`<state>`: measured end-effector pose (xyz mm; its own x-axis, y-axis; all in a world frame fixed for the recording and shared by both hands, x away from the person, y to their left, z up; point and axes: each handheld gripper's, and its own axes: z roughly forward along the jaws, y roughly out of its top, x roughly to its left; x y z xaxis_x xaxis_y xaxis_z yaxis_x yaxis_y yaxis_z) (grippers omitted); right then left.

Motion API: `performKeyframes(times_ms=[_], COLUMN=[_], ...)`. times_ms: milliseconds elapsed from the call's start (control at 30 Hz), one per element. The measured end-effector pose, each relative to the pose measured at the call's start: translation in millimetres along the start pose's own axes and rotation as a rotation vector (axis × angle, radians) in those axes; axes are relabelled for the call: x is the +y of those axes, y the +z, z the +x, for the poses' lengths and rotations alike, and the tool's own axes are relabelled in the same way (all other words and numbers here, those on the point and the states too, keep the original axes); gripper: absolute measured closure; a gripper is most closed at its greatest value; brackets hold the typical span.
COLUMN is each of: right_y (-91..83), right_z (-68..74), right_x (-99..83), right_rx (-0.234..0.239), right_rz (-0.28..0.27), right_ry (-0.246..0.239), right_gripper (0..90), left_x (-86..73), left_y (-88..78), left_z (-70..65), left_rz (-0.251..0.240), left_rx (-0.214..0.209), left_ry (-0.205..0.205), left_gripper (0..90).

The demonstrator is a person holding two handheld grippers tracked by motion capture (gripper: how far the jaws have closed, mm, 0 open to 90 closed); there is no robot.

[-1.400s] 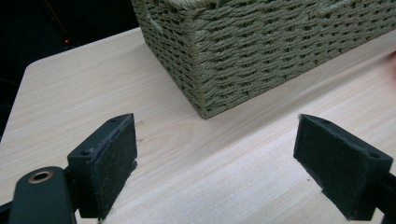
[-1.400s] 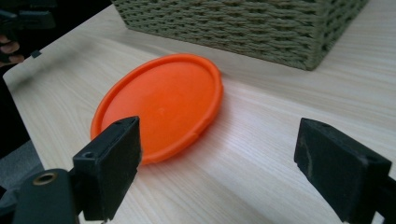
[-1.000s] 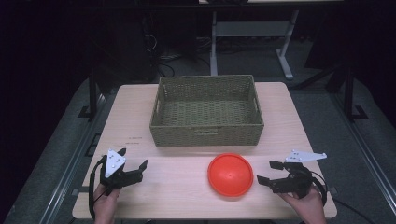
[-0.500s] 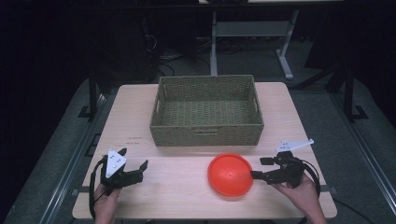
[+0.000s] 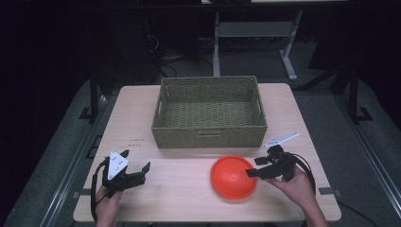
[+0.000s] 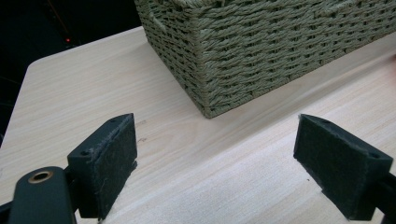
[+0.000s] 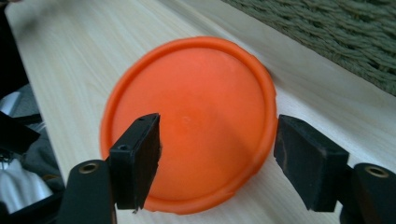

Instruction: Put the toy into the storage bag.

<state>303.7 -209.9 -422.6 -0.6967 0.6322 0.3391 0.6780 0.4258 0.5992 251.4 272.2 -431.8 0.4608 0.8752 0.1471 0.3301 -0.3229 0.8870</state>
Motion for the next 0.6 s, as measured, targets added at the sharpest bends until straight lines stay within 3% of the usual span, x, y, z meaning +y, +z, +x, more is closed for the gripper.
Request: performKeyframes(times_ms=[233, 600], right_y=[9.7, 19.8], right_z=[-8.0, -19.1], right_x=[0.8, 0.6], right_rx=[-0.031, -0.015], right_rz=[0.043, 0.089], right_ry=[0.013, 0.031], right_gripper=[41.0, 46.1], left_x=[0.2, 0.2], left_y=[0.2, 0.2], left_z=[-0.5, -0.5], left_rz=[0.006, 0.008], left_rx=[0.001, 0.000], left_ry=[0.001, 0.004], left_gripper=[12.8, 12.8])
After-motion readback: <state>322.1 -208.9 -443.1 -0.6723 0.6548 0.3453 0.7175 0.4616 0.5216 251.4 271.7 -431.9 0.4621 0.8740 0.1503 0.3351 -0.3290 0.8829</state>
